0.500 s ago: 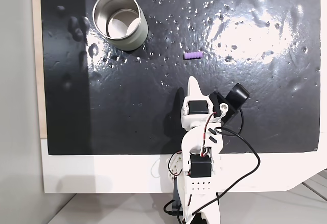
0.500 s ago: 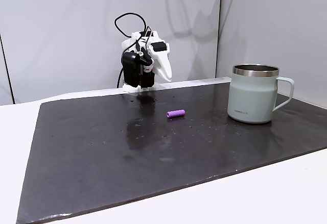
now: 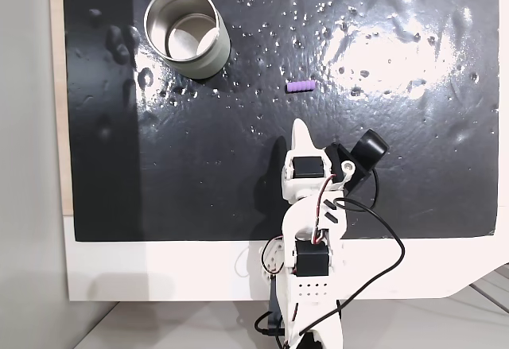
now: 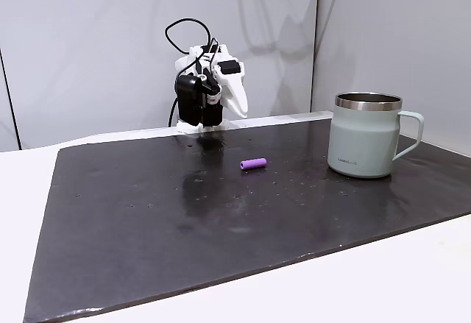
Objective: Grasp a pengrip and put it in the cup.
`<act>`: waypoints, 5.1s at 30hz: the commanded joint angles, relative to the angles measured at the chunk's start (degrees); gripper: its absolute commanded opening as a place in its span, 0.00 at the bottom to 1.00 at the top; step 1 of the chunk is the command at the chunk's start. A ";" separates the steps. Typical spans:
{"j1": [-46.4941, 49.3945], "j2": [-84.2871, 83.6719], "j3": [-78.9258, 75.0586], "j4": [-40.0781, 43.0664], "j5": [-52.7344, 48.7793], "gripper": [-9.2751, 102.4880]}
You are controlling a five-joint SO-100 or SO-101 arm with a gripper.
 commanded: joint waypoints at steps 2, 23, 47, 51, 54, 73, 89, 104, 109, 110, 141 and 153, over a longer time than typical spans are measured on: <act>0.44 0.62 -0.62 -1.93 -1.23 0.08; 3.25 -49.39 -63.72 18.72 -0.79 0.09; 2.90 -95.98 -92.72 32.87 -7.12 0.26; 1.41 -98.17 -90.00 30.23 -7.29 0.26; 0.53 -98.70 -87.01 28.48 -7.73 0.26; 1.49 -106.08 -75.15 14.77 -14.15 0.27; 3.08 -114.87 -78.31 14.06 -15.38 0.08; 5.36 -101.34 -102.30 39.90 -13.18 0.08; 6.06 -96.50 -111.45 47.11 -13.27 0.08; 6.15 -96.33 -114.08 48.87 -13.27 0.08; -15.29 -121.11 -156.71 54.67 -3.96 0.08; -22.32 -132.71 -167.26 51.42 -3.34 0.08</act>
